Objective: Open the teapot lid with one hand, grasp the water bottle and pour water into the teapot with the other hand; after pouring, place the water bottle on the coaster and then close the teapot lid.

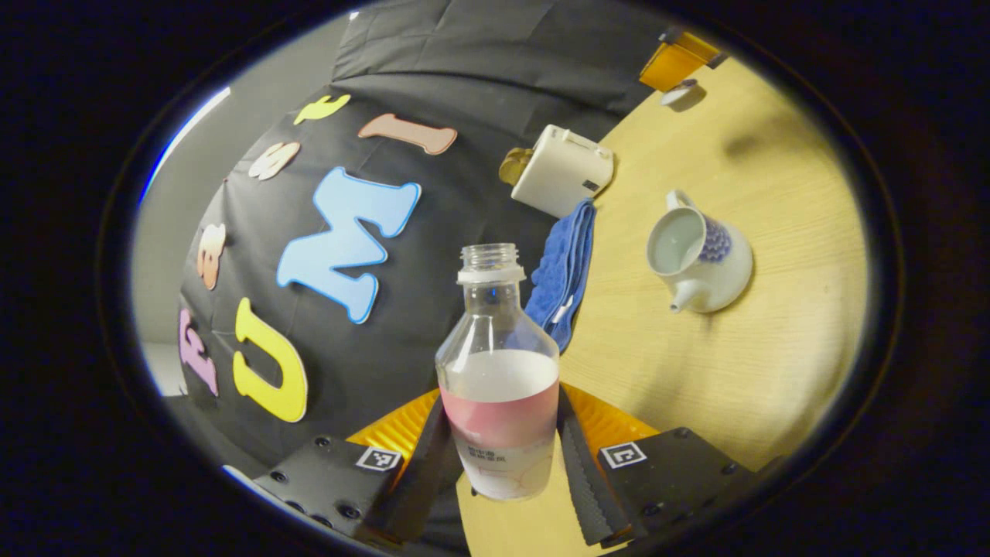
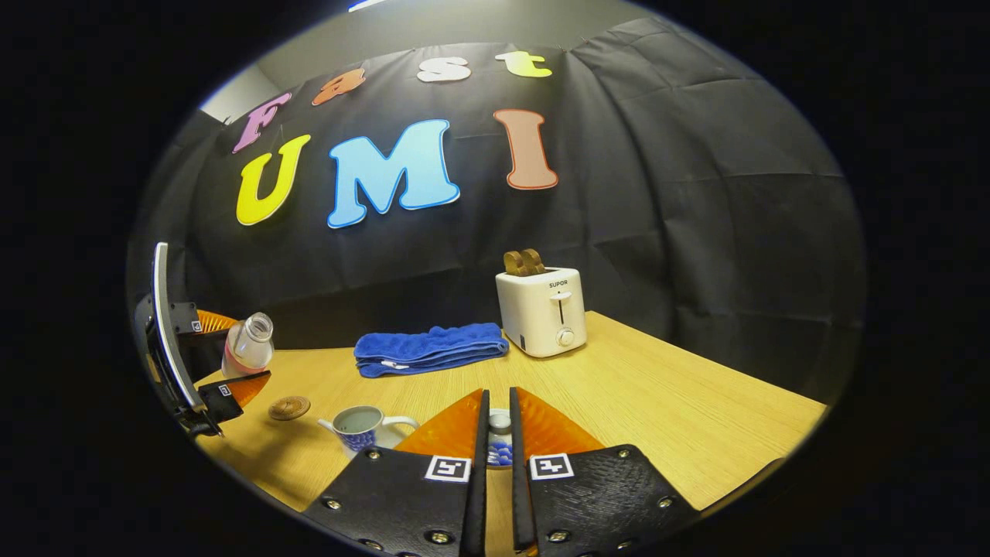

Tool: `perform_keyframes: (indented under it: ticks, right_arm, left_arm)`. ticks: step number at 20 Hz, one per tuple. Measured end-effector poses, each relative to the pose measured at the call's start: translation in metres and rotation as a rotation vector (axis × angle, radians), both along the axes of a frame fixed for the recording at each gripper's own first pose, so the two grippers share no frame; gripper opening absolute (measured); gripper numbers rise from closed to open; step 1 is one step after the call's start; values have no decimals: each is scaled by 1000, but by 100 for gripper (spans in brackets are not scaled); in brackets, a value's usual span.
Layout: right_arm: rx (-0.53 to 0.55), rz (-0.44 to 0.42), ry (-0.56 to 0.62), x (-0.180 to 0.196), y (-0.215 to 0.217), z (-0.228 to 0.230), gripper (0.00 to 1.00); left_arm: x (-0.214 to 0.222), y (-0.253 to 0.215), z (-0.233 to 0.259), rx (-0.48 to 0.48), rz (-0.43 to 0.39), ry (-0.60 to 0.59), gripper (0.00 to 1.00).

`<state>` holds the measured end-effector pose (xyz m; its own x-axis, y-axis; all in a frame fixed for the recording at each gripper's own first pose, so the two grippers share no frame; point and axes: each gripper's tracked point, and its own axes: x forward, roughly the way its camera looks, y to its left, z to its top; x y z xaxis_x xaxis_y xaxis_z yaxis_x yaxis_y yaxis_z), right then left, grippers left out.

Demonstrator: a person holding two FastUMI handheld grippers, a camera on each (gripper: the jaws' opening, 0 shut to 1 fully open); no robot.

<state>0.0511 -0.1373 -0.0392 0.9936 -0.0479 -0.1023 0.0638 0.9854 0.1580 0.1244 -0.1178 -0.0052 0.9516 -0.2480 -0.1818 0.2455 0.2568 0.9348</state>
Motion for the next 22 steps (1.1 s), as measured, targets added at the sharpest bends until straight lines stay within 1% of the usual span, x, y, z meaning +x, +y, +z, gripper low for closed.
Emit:
perform_keyframes:
  ticks: [9, 22]
  right_arm:
    - [13, -3, 15, -3, -11, -9, 14]
    - [49, 1, 37, -4, -20, -26, 14]
  left_arm:
    - [4, -14, -18, 197, -25, 0, 84]
    - [8, -35, -12, 483, -88, -64, 84]
